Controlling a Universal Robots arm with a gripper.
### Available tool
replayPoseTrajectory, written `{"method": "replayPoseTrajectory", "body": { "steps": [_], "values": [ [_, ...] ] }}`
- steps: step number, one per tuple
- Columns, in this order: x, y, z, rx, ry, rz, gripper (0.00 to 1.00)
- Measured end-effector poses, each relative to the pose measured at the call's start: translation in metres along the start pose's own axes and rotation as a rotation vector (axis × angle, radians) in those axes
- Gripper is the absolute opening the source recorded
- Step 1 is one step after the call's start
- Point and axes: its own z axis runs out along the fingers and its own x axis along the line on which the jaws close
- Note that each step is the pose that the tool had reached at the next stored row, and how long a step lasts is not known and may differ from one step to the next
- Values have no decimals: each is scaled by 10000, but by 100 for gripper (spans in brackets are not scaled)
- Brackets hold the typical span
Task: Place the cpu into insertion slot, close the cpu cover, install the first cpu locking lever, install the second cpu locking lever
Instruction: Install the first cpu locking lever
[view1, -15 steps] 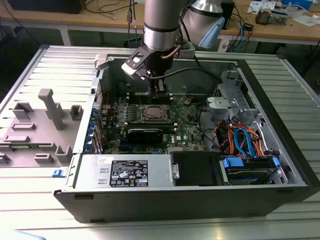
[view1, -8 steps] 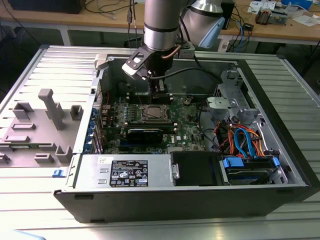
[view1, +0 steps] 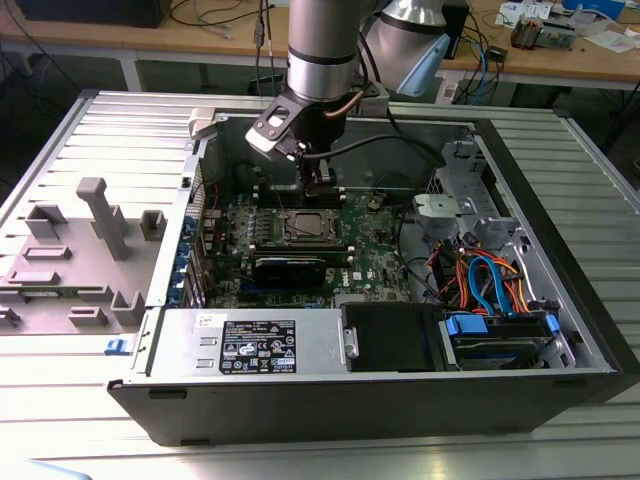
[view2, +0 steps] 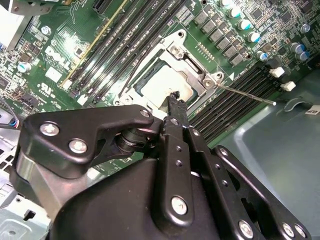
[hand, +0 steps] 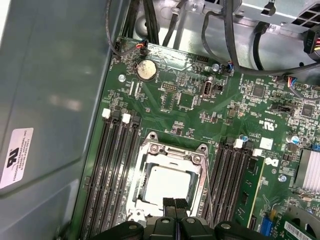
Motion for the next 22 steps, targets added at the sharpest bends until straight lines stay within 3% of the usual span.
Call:
{"method": "replayPoseTrajectory", "body": {
  "steps": [22],
  "values": [
    [0, 0, 0, -18, -12, -429, 11]
  ]
}}
